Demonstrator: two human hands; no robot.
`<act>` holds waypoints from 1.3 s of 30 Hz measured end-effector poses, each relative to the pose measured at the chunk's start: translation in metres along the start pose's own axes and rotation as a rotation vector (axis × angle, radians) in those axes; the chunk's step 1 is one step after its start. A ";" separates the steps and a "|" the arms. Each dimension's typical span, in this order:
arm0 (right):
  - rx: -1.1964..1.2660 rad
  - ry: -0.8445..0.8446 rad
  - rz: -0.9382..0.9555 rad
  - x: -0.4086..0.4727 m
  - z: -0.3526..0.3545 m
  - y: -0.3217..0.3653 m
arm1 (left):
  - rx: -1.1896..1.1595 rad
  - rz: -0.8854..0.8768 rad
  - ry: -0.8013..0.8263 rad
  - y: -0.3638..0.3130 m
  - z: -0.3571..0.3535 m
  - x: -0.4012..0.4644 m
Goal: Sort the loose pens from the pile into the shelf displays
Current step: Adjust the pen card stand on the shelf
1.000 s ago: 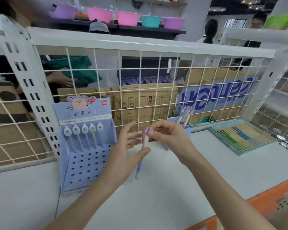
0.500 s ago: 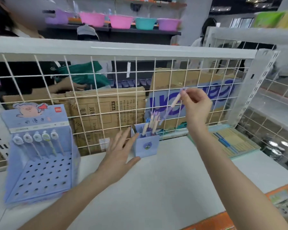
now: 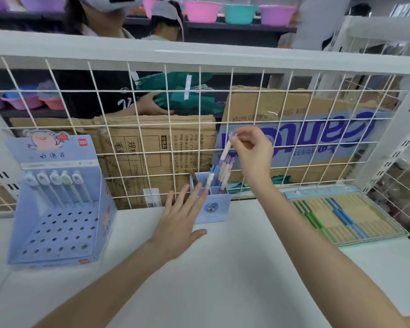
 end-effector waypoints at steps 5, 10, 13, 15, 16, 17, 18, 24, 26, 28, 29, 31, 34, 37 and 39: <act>-0.122 0.129 0.005 -0.009 -0.014 -0.016 | 0.017 -0.004 0.022 -0.003 -0.002 0.001; -0.507 0.179 0.197 -0.020 -0.028 -0.025 | 0.030 0.007 -0.002 -0.006 -0.002 -0.001; -0.611 0.154 0.233 -0.023 -0.028 -0.028 | 0.055 0.022 -0.005 -0.007 -0.001 -0.001; -0.635 0.109 0.288 -0.026 -0.024 -0.023 | 0.054 0.027 -0.013 -0.007 0.000 -0.001; -0.658 0.084 0.323 -0.028 -0.023 -0.021 | 0.056 0.029 -0.015 -0.007 0.000 -0.001; -0.684 0.061 0.345 -0.030 -0.022 -0.019 | 0.059 0.028 -0.017 -0.007 0.000 -0.001; -0.706 0.050 0.346 -0.032 -0.021 -0.020 | 0.058 0.026 -0.020 -0.006 0.000 -0.001; -0.754 0.232 0.077 -0.049 -0.023 -0.032 | -0.109 0.063 -0.008 0.011 0.002 -0.010; -0.722 0.256 0.060 -0.062 -0.021 -0.024 | -0.213 0.106 -0.018 0.026 0.008 -0.023; -0.685 0.263 0.084 -0.079 -0.024 -0.009 | -0.266 0.162 -0.016 0.045 0.014 -0.039; -0.673 0.272 0.105 -0.088 -0.029 -0.002 | -0.268 0.188 -0.020 0.055 0.019 -0.049; -0.657 0.308 0.156 -0.108 -0.048 0.017 | -0.247 0.235 -0.025 0.076 0.033 -0.072; -0.626 0.383 0.251 -0.143 -0.091 0.050 | -0.257 0.350 -0.006 0.115 0.052 -0.113; -0.560 0.509 0.332 -0.184 -0.148 0.082 | -0.198 0.423 -0.089 0.155 0.080 -0.168; -0.481 0.638 0.345 -0.215 -0.192 0.102 | -0.196 0.479 -0.139 0.183 0.096 -0.213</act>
Point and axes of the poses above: each hand's wrist, its own x-axis towards the middle knuckle, its own z-axis out of the back of the hand, y = z × x, the point moved 9 cm from there along x, towards the middle knuckle, and after that the axes turned 2 degrees about y, right-handed, at the moved point
